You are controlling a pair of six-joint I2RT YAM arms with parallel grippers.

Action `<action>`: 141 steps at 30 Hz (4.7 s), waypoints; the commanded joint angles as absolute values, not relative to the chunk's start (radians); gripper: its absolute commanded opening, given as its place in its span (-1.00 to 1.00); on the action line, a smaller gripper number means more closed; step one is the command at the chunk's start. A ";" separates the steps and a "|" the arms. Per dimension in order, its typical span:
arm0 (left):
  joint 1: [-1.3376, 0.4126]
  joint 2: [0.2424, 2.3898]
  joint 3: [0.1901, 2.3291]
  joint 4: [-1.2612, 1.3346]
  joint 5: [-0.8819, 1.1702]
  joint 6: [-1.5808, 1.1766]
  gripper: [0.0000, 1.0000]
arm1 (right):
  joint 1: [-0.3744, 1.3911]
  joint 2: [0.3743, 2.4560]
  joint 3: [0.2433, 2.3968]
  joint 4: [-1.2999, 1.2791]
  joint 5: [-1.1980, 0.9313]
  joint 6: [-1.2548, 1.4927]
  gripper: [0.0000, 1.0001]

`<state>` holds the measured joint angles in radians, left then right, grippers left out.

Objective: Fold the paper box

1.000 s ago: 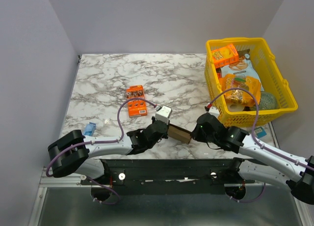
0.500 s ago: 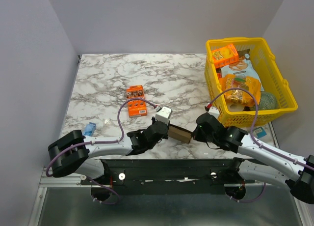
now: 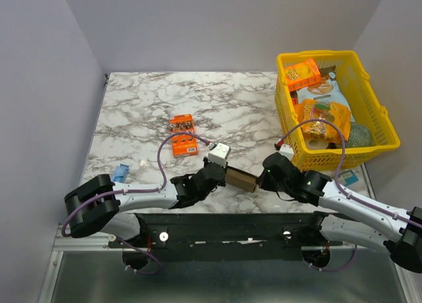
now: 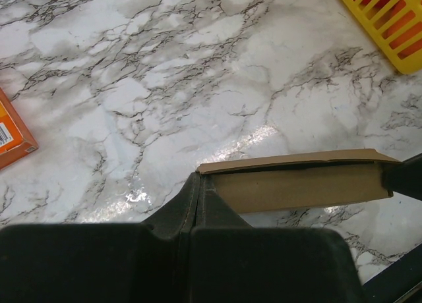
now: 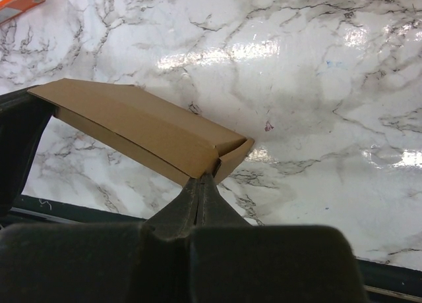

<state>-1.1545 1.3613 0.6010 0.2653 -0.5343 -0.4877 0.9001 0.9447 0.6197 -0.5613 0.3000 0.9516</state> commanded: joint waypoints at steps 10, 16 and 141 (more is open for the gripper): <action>-1.186 1.336 0.552 0.054 -0.480 -0.514 -0.88 | 0.953 1.037 0.565 -0.646 0.333 1.023 -0.99; -1.186 1.267 0.555 0.038 -0.486 -0.506 -0.44 | 0.956 1.016 0.574 -0.669 0.356 1.028 -0.99; -1.063 1.433 0.368 0.298 -0.285 -0.759 -0.42 | 1.032 0.913 0.643 -0.692 0.391 1.062 -0.09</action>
<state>-1.0378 1.3609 0.4110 0.6083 -0.2810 -0.7731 1.0233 0.9577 0.6376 -0.6449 0.4377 1.0889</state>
